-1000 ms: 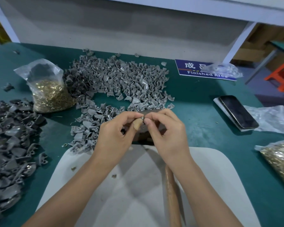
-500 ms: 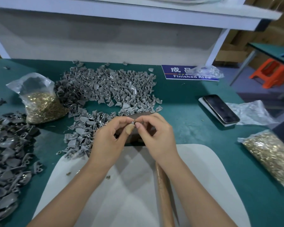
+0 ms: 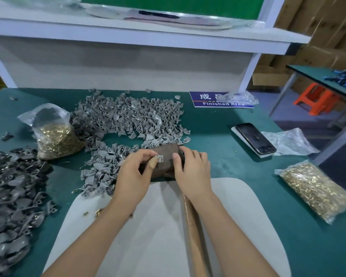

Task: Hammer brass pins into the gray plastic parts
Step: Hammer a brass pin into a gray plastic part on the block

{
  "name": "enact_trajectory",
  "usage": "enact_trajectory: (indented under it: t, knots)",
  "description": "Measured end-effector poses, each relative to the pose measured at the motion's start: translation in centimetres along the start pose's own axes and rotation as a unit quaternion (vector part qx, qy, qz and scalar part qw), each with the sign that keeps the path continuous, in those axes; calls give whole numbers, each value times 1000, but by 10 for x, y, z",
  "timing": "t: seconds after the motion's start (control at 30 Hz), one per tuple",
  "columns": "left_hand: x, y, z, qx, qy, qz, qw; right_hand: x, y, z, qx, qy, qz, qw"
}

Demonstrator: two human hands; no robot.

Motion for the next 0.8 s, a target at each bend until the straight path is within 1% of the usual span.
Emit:
enact_trajectory:
  t: [0.07,0.13,0.23,0.3,0.4,0.43,0.53,0.57,0.67,0.73,0.8]
  knots:
    - [1,-1,1,3,12,8,1000,0,-1,-3,13,-22,-1,1000]
    - [3,-3,2,7,17,14,1000,2,0,-1,-2,-14,9,1000]
    - [5,-4,3,7,13,26,1000,3,3,4,9,-4,12,1000]
    - [5,-4,3,6,16,31,999,2,8,11,25,6,-3,1000]
    - [0,-3,3,13,-2,13,1000,-7,29,30,16,59,-51,997]
    - [-3,-3,2,19,-15,-2,1000,-11,41,33,37,79,-67,994]
    - [-16,-3,4,10,-102,-73,992,-17,76,23,175,117,-83,974]
    - [-18,-4,6,2,-123,-76,989,-19,81,21,199,121,-83,969]
    - [-18,-5,10,0,-157,-54,986,-28,79,30,220,108,-84,966]
    - [-18,-5,10,13,-180,-46,982,-36,77,38,226,57,-89,968]
    - [-20,-5,11,23,-194,-51,979,-45,77,48,212,5,-94,973]
Point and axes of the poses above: each hand's wrist, its own y-axis away from the middle knuckle, its own z-axis out of the back of the hand, x = y × z, the point moved 7 cm from there along -y, towards the middle knuckle, and after that the axes turned 14 degrees about y, right-handed, at the moved point
